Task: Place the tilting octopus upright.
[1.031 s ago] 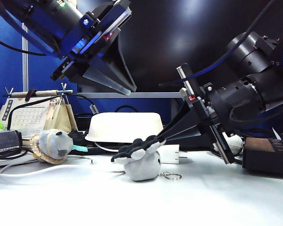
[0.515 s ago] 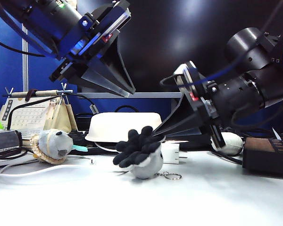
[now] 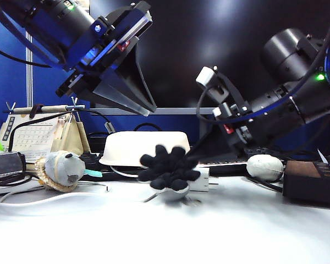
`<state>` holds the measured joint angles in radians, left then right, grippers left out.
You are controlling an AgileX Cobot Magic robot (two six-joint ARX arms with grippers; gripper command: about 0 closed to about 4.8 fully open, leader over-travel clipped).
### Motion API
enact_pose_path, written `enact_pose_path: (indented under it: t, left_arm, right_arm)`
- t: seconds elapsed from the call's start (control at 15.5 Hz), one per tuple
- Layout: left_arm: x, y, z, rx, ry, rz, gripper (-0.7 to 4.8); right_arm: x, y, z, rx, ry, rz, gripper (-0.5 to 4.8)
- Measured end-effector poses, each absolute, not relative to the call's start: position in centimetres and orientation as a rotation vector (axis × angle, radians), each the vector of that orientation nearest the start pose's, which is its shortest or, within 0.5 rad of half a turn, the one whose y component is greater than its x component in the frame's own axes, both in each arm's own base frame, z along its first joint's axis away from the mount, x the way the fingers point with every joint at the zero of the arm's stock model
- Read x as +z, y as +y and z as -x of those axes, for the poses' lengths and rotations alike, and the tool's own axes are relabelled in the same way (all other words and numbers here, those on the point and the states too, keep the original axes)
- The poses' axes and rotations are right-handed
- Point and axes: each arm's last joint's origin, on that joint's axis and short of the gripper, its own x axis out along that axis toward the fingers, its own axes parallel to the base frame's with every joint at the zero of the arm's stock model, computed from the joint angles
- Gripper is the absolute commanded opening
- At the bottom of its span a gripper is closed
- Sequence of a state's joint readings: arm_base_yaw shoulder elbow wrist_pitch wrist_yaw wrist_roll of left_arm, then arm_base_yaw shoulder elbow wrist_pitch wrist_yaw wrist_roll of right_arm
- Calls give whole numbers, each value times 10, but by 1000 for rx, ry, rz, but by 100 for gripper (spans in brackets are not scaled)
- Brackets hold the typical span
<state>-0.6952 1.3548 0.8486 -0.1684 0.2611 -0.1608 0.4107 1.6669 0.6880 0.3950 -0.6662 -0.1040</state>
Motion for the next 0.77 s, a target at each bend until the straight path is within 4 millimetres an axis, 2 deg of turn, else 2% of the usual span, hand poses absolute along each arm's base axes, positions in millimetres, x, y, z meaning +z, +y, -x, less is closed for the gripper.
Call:
enact_pose_path:
  t: [0.45,0.64,0.77]
  left_arm:
    - [235,-186,-211,-860,755,-8,76]
    - [235,-186,-211,-861,753,-11,76]
    - [235,-186,-211,-862,752,-13,76]
  right_arm:
    - [159,138,-282,933,420,81,-3]
    - [190,135,-275,919,292,140,-3]
    - [203,132,-269,916,268,144,-3]
